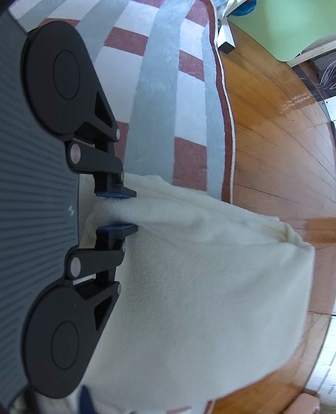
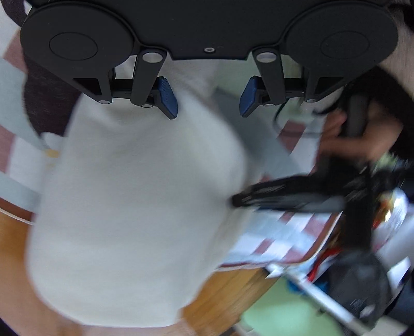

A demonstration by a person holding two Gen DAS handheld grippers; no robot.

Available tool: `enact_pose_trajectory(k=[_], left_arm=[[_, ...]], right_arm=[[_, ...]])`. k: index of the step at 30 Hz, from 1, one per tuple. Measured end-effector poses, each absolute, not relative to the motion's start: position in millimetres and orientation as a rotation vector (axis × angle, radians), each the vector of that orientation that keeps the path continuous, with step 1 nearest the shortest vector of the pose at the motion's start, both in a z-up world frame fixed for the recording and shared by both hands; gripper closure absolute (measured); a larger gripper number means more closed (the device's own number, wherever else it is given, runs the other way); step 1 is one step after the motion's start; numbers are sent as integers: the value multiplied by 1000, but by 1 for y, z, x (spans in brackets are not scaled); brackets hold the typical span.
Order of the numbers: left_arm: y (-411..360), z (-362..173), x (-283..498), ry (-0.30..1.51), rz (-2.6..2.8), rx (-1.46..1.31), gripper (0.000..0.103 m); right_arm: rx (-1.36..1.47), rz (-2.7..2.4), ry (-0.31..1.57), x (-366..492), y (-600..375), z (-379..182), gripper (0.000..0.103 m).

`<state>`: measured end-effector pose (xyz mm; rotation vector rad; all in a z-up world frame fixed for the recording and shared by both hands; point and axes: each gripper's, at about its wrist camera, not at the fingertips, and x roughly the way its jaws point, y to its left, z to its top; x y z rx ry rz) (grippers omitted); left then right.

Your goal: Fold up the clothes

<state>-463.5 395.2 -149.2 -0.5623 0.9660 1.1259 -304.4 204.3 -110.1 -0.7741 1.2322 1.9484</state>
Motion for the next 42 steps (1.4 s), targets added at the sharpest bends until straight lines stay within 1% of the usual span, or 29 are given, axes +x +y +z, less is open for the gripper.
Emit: enact_pose_trajectory(k=[2,4,7,8,9,10,11,12,13,15,17,18,19,21,26,28,30,34,36,38,39,40,42], left_arm=[[399,-153,-463,985,1132,-571,80],[401,-155,-463,1010,1131,-572,73],[403,-156,-469,1017,1121,-595,71],[404,-157,-472,1012,1119,-609,69],[404,-157,-475,1006,1118,-622,65],[405,-157,-478,1000,1116,-636,61],[406,-158,-481,995,1114,-650,60],[407,-158,-485,983,1120,-677,57],[409,-159,-489,970,1125,-705,48],[412,-160,-497,945,1136,-761,40],[415,-161,-505,918,1145,-817,37],[417,-161,-509,905,1150,-844,29],[418,-164,-520,866,1154,-921,17],[422,-170,-535,806,1144,-1035,16],[431,-174,-544,747,1100,-1128,16],[437,-172,-545,726,1070,-1146,16],[443,-170,-545,705,1041,-1163,16],[455,-166,-547,662,981,-1196,18],[462,-164,-548,641,951,-1212,18],[468,-162,-549,619,922,-1227,18],[473,-165,-545,669,915,-1208,17],[475,-168,-543,679,907,-1196,14],[479,-173,-541,689,891,-1176,11]], right_arm=[[-835,1988,1175,-314,201,-109,43],[-877,2009,1120,-319,200,-106,43],[-829,2033,1114,-308,197,-90,43],[-790,2042,1103,-303,196,-84,44],[-625,2053,1040,-290,196,-72,45],[-476,2049,981,-278,196,-60,44],[-406,2011,958,-267,203,-55,42],[-338,1972,935,-256,210,-50,40],[-284,1931,909,-247,217,-46,40],[-352,1843,842,-243,241,-57,40],[-451,1786,794,-245,264,-77,40],[-507,1769,779,-249,275,-90,40],[-560,1753,775,-256,287,-105,40],[-592,1704,805,-262,301,-126,39],[-573,1698,831,-260,304,-125,38],[-534,1677,866,-253,303,-122,38],[-421,1629,940,-237,286,-114,36],[-222,1554,1199,-198,263,-127,33],[-123,1445,1307,-178,252,-139,33],[8,1357,1422,-158,244,-153,30],[63,1354,1486,-151,244,-161,29],[101,1352,1536,-146,245,-166,27],[134,1363,1582,-145,249,-170,22]])
